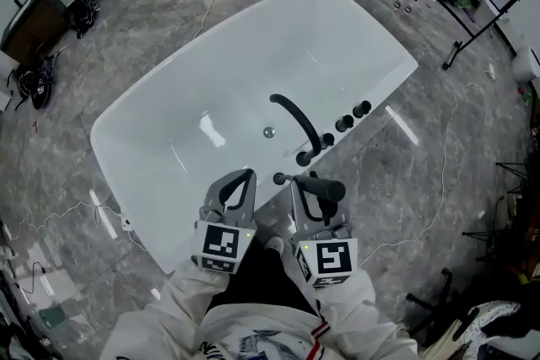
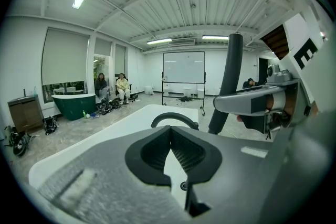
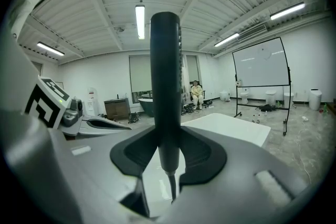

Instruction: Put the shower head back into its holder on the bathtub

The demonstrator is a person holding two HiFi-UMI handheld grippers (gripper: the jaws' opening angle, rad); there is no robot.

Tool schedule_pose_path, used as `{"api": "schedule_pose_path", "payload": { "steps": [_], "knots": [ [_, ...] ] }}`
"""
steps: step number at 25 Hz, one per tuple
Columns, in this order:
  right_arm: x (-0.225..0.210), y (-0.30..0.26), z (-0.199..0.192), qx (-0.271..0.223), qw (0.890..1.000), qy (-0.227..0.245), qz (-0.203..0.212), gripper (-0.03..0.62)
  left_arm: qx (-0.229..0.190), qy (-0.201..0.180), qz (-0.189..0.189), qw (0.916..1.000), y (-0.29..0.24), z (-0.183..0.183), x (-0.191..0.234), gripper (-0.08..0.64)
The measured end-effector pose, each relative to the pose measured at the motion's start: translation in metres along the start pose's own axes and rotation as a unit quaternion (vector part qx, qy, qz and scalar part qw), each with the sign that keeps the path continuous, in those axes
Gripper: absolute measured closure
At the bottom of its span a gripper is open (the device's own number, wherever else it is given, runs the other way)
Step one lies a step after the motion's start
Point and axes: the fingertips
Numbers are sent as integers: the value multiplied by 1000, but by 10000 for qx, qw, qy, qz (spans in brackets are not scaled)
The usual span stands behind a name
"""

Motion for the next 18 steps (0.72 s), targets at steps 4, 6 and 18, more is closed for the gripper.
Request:
{"api": "schedule_pose_path", "payload": {
  "steps": [4,6,18],
  "knots": [
    [-1,0,-7,37,10000,-32,-19,454,-5,7,21,10000,-2,-4,-2,561],
    [-1,1,-9,43,10000,-30,-24,454,-21,13,14,10000,-2,-5,-4,560],
    [-9,-3,-43,176,9998,-67,-89,454,3,-49,-28,10000,-12,-33,-12,561]
  ]
}}
Point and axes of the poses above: the fingertips, and each gripper's own axes: y backward along the fingers, x to its left, z out of its top, and after that the axes turned 5 degrees about -x, right-handed
